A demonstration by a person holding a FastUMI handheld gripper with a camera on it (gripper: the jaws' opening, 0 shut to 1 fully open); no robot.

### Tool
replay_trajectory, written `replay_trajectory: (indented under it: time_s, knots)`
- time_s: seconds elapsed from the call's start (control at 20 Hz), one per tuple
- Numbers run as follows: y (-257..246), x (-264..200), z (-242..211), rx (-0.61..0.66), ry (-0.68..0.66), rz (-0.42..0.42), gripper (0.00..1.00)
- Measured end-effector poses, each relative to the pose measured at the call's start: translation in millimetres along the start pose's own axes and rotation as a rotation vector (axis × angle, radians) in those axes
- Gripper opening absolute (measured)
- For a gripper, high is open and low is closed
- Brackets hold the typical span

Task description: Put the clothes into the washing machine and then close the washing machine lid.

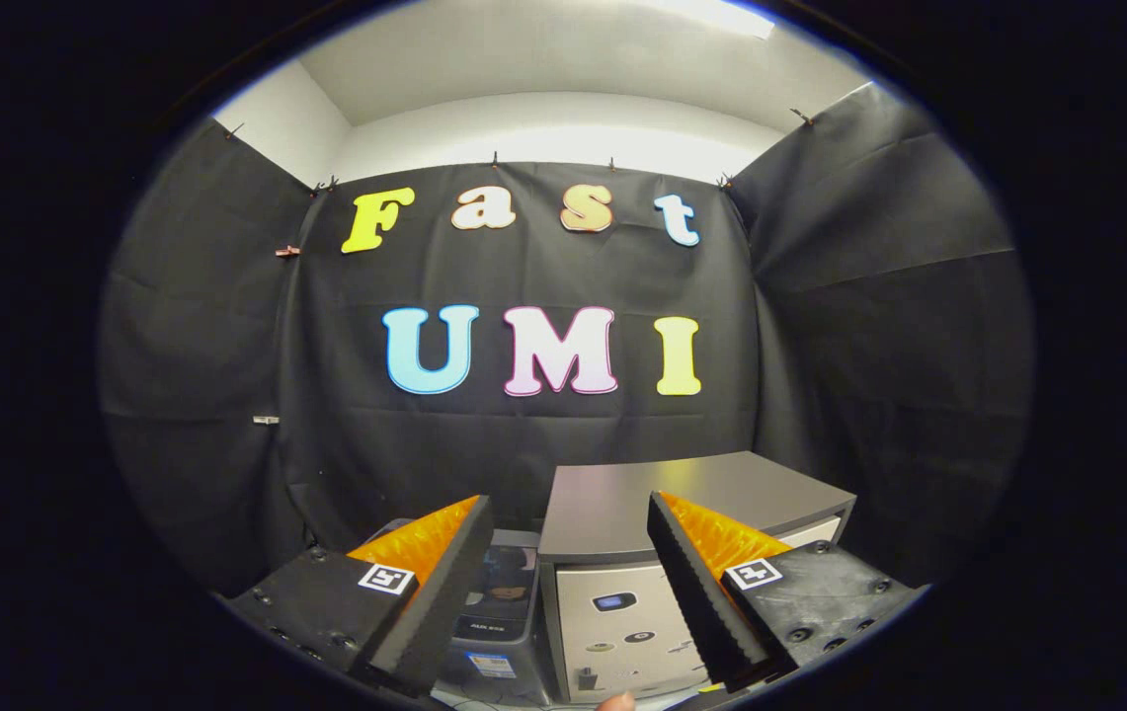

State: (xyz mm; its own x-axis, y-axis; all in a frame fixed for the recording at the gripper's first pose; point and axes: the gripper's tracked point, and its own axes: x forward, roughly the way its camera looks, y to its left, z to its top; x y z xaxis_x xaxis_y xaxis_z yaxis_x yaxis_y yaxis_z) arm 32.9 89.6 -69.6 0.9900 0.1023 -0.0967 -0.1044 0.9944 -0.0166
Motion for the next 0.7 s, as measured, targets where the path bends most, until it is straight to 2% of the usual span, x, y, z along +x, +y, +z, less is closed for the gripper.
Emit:
replay_trajectory:
  time_s: [0.7]
  knots:
    - [24.1, -10.0, -3.6, -0.025, 0.008, 0.056, 0.99]
